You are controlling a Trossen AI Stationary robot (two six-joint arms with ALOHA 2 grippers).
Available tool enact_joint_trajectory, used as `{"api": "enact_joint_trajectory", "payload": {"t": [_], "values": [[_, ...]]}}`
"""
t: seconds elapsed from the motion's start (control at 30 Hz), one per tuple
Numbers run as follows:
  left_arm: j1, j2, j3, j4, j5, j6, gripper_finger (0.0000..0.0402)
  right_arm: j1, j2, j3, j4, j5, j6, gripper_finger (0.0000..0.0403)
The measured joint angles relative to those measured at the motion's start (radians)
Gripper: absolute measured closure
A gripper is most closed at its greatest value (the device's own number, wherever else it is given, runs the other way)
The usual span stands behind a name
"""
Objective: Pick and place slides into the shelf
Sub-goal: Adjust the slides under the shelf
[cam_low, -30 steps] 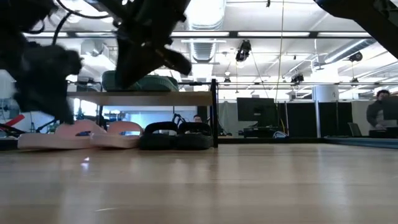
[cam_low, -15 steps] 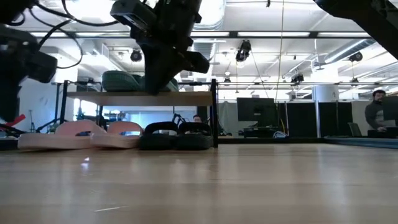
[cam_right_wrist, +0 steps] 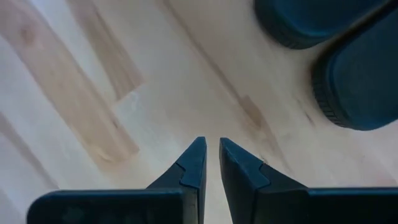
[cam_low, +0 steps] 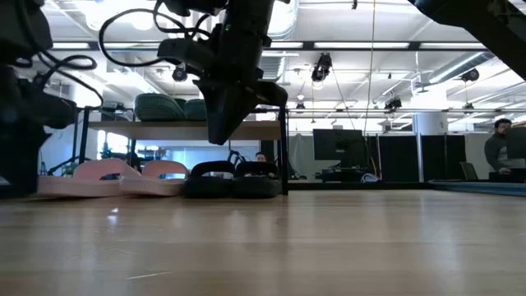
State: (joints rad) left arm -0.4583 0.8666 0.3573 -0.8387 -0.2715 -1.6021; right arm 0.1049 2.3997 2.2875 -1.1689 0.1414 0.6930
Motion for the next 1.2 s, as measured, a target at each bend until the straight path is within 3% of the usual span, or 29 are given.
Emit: {"api": "enact_joint_trajectory", "payload": {"t": [0.27, 0.53, 0.77, 1.2], "values": [[-0.001, 0.145, 0.0, 0.014, -0.18, -0.152, 0.0401, -0.001, -0.002, -0.001, 0.002, 0.075, 0.067, 0.0365], [0.056, 0.223, -0.001, 0.029, -0.282, -0.175, 0.0401, -0.001, -0.005, -0.001, 0.004, 0.092, 0.066, 0.0365], [0.087, 0.263, -0.006, 0.054, -0.465, -0.158, 0.0402, -0.001, -0.005, -0.001, 0.006, 0.096, 0.065, 0.0365], [0.182, 0.412, -0.018, 0.167, -0.548, -0.154, 0.0402, -0.001, -0.005, -0.001, 0.006, 0.098, 0.062, 0.0365]]}}
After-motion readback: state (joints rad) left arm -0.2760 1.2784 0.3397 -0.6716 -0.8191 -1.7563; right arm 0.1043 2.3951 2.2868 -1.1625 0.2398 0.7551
